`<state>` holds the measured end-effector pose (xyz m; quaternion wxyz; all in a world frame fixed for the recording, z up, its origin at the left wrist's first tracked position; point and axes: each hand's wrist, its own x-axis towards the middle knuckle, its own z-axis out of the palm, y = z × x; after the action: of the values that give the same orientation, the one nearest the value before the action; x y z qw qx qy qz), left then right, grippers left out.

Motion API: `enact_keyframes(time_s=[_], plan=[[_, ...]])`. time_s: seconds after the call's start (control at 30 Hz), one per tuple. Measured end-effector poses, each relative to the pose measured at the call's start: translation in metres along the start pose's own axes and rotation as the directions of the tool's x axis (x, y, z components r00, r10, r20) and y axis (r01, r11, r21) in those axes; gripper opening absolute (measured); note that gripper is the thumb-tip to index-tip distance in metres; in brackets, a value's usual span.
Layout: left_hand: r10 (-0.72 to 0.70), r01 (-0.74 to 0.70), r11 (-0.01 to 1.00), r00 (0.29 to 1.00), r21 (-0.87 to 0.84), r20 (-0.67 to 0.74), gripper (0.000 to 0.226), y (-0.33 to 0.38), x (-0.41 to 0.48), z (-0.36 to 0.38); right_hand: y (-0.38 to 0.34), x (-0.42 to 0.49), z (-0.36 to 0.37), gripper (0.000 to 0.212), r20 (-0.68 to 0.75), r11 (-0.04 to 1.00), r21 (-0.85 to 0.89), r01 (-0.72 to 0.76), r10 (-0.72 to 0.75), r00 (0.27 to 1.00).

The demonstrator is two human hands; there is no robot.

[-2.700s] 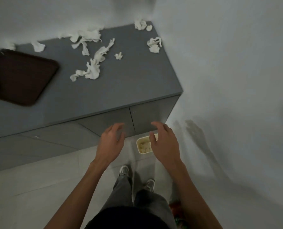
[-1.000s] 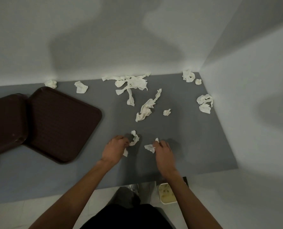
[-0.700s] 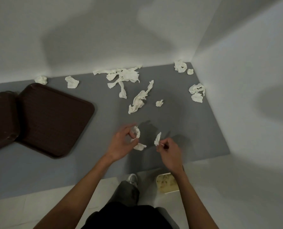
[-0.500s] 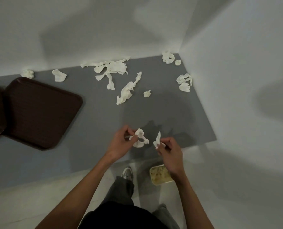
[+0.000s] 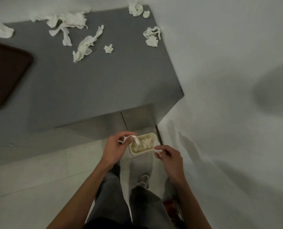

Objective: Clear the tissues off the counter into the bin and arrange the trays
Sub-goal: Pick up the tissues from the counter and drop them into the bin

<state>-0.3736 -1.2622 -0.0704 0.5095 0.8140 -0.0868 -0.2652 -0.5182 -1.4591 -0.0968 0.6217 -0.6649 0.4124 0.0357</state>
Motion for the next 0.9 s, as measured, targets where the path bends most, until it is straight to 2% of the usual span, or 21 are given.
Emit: enact_keyframes(time_s=[0.07, 0.13, 0.2, 0.27, 0.47, 0.6, 0.73, 0.8, 0.9], plan=[[-0.068, 0.068, 0.998, 0.998, 0.011, -0.013, 0.016, -0.02, -0.003, 0.023, 0.031, 0.001, -0.011, 0.021, -0.012, 0.999, -0.037, -0.026, 0.026, 1.0], [-0.125, 0.126, 0.992, 0.992, 0.03, -0.011, 0.016, -0.04, -0.002, 0.042, 0.065, 0.004, -0.016, 0.02, -0.016, 0.988, -0.155, 0.012, -0.015, 1.0], [-0.17, 0.168, 0.984, 0.985, 0.057, 0.031, 0.026, -0.06, 0.001, 0.057, 0.094, 0.008, -0.015, 0.022, -0.031, 0.966, -0.253, 0.05, -0.059, 0.998], [-0.176, 0.168, 0.979, 0.982, 0.112, 0.067, 0.034, -0.084, 0.009, 0.071, 0.12, 0.02, -0.01, 0.018, -0.068, 0.958, -0.278, 0.067, -0.089, 0.994], [-0.184, 0.158, 0.954, 0.979, 0.256, 0.084, 0.017, -0.163, 0.055, 0.113, 0.193, 0.087, 0.014, 0.019, -0.096, 0.942, -0.321, 0.094, -0.131, 0.987], [-0.211, 0.179, 0.942, 0.974, 0.285, 0.084, 0.013, -0.22, 0.091, 0.141, 0.238, 0.149, 0.032, 0.034, -0.128, 0.933, -0.352, 0.079, -0.132, 0.983], [-0.19, 0.159, 0.932, 0.979, 0.325, 0.067, 0.021, -0.287, 0.135, 0.173, 0.283, 0.218, 0.049, 0.015, -0.055, 0.869, -0.487, 0.084, -0.126, 0.991], [-0.141, 0.107, 0.919, 0.988, 0.379, 0.062, 0.015, -0.318, 0.157, 0.189, 0.306, 0.254, 0.063, 0.018, 0.024, 0.831, -0.544, 0.117, -0.124, 0.992], [-0.126, 0.078, 0.887, 0.989, 0.456, 0.076, 0.023, -0.362, 0.186, 0.21, 0.327, 0.299, 0.088, 0.019, 0.146, 0.739, -0.645, 0.197, -0.133, 0.98]])
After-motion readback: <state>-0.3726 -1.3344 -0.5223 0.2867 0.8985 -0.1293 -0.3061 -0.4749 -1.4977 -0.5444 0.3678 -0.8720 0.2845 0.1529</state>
